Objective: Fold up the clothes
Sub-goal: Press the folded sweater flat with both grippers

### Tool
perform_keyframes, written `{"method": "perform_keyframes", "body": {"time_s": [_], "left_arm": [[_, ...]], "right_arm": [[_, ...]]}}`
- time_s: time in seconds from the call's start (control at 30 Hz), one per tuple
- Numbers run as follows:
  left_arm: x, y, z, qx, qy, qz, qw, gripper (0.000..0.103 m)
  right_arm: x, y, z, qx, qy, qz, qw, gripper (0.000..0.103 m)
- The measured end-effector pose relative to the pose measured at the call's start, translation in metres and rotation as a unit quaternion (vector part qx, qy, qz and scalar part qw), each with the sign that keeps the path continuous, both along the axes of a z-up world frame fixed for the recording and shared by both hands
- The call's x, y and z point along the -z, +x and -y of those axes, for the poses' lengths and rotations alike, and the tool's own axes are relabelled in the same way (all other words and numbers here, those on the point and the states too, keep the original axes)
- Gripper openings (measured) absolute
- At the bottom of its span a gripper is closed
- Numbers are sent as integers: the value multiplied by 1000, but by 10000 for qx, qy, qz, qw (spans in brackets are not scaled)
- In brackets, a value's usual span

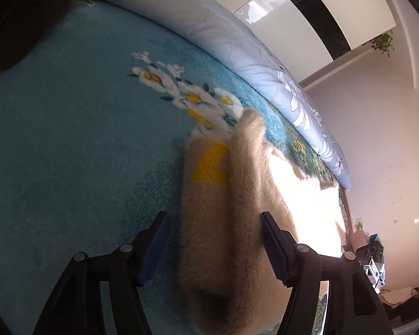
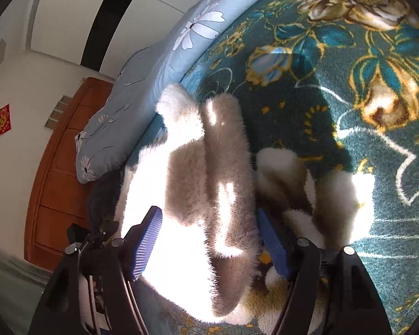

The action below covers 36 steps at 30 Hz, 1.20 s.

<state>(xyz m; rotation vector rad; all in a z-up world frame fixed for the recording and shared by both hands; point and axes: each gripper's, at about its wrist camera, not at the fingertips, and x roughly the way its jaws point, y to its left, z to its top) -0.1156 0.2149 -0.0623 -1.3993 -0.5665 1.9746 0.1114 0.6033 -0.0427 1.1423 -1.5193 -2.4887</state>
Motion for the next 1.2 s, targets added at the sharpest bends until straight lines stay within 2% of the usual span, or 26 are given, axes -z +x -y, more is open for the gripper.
{"method": "perform_keyframes", "body": {"time_s": [0.13, 0.27, 0.5, 0.53, 0.6, 0.63, 0.7, 0.77, 0.8, 0.93, 1.03, 1.2], "left_arm": [[8, -10, -4, -13, 156, 112, 9998, 78], [8, -17, -16, -21, 154, 128, 9998, 82], [6, -14, -34, 122, 168, 164, 9997, 81], [6, -12, -34, 63, 151, 149, 9998, 79], [6, -9, -32, -55, 125, 140, 9998, 65], [6, -8, -30, -93, 136, 170, 9997, 62], [4, -5, -26, -131, 196, 178, 9996, 51], [-2, 1, -21, -183, 283, 195, 9992, 46], [-6, 4, -18, -202, 347, 212, 9990, 44], [-22, 25, 0, -137, 435, 200, 9988, 42], [-29, 46, 26, -131, 678, 225, 9974, 42], [-17, 65, 56, -243, 627, 292, 9973, 42]], "right_arm": [[5, -5, -5, 201, -119, -137, 9996, 74], [3, -20, -1, 163, 18, -108, 9998, 74], [1, -40, 6, 163, 176, -33, 9997, 77], [1, -40, 7, 183, 165, -37, 9997, 77], [1, -39, 8, 222, 143, -44, 9996, 75], [1, -39, 9, 242, 132, -47, 9996, 72], [-1, -33, 12, 240, 26, -96, 9997, 62], [-2, -27, 15, 239, -79, -146, 9996, 50], [-3, -24, 16, 238, -132, -170, 9995, 49], [-7, -13, 22, 236, -343, -268, 9988, 45], [-10, -2, 38, 113, -370, -229, 9990, 45], [-10, 13, 65, -58, -413, -143, 9990, 45]]}}
